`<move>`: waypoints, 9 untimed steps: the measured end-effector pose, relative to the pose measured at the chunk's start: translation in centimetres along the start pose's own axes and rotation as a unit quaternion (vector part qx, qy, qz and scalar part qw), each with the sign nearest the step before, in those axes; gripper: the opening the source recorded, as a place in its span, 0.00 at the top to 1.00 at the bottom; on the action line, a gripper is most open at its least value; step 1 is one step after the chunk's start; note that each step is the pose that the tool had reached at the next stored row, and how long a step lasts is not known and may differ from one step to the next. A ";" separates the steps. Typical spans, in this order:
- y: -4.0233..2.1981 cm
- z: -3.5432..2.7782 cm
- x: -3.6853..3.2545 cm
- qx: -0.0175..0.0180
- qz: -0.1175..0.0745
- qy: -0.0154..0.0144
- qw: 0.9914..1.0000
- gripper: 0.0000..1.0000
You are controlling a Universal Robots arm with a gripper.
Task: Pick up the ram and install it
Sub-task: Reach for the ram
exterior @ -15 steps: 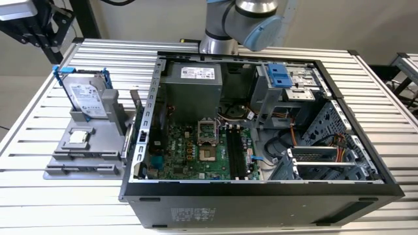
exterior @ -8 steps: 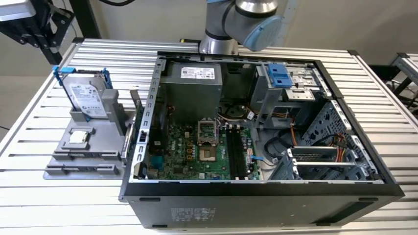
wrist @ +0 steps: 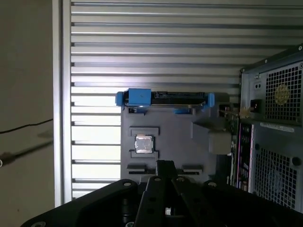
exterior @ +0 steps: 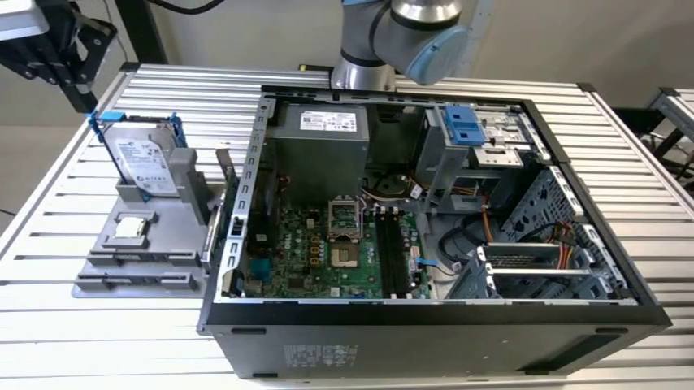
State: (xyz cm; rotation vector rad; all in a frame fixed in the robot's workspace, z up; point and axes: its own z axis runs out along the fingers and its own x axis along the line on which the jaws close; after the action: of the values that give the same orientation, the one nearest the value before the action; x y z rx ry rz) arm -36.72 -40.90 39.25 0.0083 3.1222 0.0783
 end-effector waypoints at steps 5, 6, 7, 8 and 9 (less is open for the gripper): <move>-1.22 -0.06 -0.01 0.000 0.000 0.000 1.000 1.00; -1.53 -0.08 -0.01 0.000 0.000 0.000 1.000 1.00; -1.84 -0.09 -0.01 0.000 0.000 0.000 1.000 1.00; -2.15 -0.10 -0.01 0.000 0.000 0.000 1.000 1.00; -2.45 -0.12 -0.02 0.000 0.000 0.000 1.000 1.00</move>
State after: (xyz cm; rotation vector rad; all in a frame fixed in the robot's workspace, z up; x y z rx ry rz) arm -36.71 -43.35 39.25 0.0083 3.1225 0.0783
